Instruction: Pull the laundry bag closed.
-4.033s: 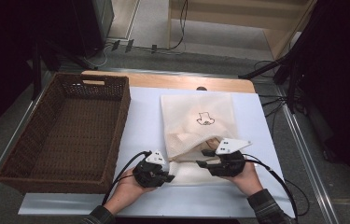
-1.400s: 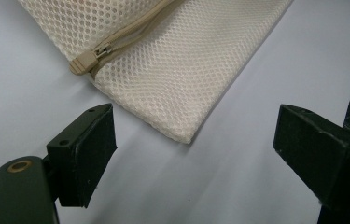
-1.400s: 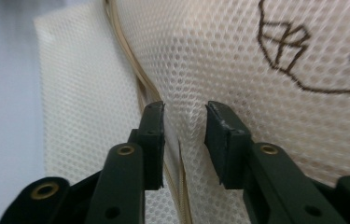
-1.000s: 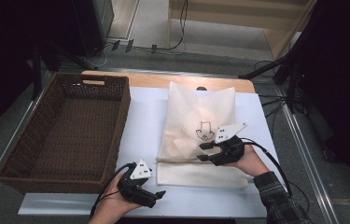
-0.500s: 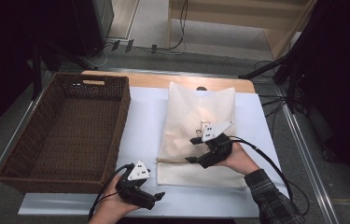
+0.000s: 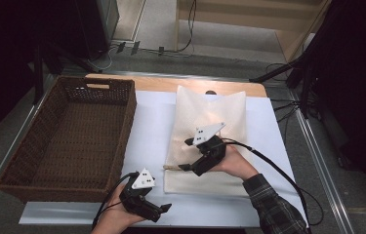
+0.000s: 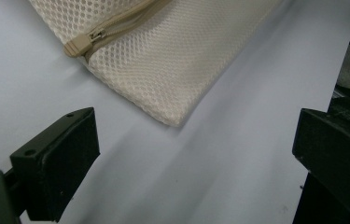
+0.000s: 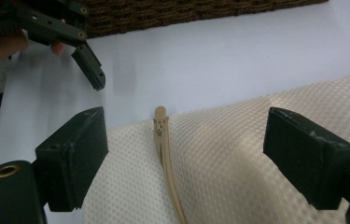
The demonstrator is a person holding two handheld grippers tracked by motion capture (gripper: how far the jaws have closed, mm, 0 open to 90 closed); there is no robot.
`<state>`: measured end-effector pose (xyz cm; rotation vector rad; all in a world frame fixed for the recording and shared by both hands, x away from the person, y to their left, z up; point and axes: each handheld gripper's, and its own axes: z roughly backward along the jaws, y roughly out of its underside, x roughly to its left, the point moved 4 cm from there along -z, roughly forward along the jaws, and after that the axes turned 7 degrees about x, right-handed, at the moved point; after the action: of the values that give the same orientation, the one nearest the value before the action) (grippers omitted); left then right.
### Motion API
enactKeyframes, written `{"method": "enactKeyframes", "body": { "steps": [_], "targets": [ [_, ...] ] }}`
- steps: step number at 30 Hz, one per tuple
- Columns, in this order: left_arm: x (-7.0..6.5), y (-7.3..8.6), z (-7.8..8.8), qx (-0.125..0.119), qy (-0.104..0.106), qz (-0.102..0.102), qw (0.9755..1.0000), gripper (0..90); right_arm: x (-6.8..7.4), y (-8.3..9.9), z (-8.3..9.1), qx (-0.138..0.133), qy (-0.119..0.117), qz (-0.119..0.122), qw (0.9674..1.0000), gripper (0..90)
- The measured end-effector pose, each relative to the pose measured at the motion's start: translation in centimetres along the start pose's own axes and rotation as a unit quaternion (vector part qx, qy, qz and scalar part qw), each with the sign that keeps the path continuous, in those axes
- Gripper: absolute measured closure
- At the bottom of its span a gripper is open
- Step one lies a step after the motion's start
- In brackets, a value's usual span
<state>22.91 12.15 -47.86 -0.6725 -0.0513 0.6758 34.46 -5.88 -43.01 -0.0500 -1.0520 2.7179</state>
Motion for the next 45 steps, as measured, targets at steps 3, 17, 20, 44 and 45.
{"method": "enactKeyframes", "body": {
  "steps": [3,17,20,44,45],
  "targets": [
    [0.0,0.1,0.1,-0.007,0.0,0.0,1.0,0.0,0.1,-0.4,-0.9,0.005,-0.004,0.003,1.0,15.0],
    [-0.3,0.8,0.9,-0.018,-0.009,-0.012,0.9997,0.0,1.3,-1.6,-5.2,0.026,-0.024,0.012,0.9993,28.1],
    [-0.4,0.7,0.9,-0.02,-0.011,-0.012,0.9997,0.0,1.5,-1.7,-5.9,0.028,-0.024,0.016,0.9992,34.2],
    [-0.3,0.7,0.7,-0.016,-0.012,-0.012,0.9997,0.0,1.6,-0.7,-8.7,0.061,-0.006,0.028,0.9977,72.8],
    [-0.3,0.7,0.7,-0.015,-0.013,-0.011,0.9997,0.0,1.6,-0.7,-8.7,0.062,-0.006,0.029,0.9976,73.8]
  ]
}}
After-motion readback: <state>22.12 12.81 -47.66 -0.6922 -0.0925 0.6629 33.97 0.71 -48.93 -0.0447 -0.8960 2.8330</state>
